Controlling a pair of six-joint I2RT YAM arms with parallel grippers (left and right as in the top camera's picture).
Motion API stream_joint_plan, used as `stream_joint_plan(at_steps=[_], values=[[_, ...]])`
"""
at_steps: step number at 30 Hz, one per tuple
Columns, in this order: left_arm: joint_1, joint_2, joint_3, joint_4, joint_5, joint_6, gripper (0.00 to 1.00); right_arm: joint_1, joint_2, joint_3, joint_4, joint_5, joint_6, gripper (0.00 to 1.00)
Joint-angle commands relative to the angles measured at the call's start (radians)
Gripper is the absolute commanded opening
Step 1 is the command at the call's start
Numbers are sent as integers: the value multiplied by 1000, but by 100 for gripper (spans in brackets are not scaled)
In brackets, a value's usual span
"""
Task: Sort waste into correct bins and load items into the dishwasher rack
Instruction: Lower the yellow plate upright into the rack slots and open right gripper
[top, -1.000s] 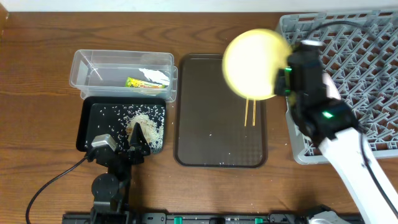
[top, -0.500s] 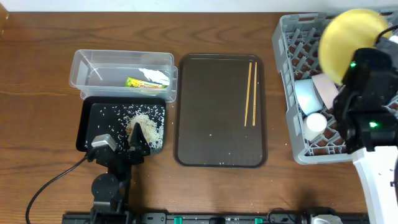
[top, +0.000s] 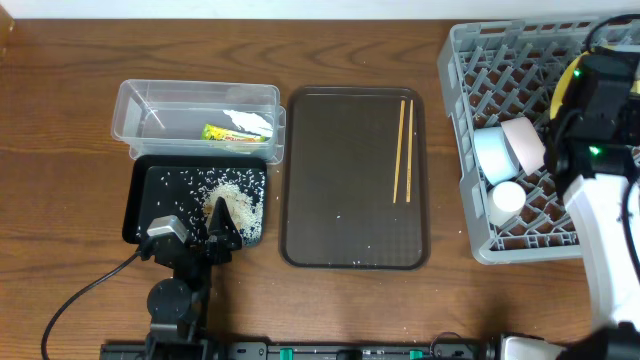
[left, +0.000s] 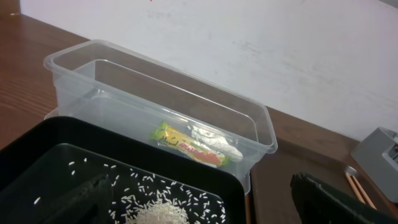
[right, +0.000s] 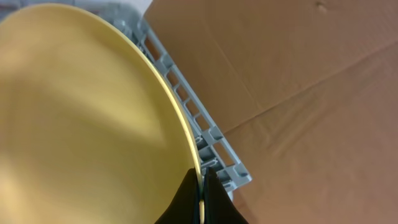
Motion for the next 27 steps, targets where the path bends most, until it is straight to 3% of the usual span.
stream_joint_plan(at_steps=[1, 8, 14, 16, 18, 19, 20, 24, 27], values=[[7, -6, -32, -16, -2, -9, 94, -7, 61, 6, 53, 124, -123, 1], [7, -6, -32, -16, -2, -9, 94, -10, 130, 6, 100, 157, -159, 1], [7, -6, -32, -16, -2, -9, 94, 11, 155, 6, 0, 14, -158, 2], [7, -6, -32, -16, -2, -9, 94, 29, 155, 6, -35, -35, -158, 14], [7, -6, -32, -16, -2, -9, 94, 56, 154, 6, -53, -57, -140, 45], [7, -6, -32, -16, -2, -9, 94, 74, 154, 6, -60, -57, -95, 70], [7, -6, -32, -16, -2, -9, 94, 95, 152, 6, -66, -56, -47, 77], [7, -6, -32, -16, -2, -9, 94, 203, 119, 6, -113, -61, 58, 85], [7, -6, -32, -16, -2, -9, 94, 309, 73, 8, -163, -154, 105, 79]])
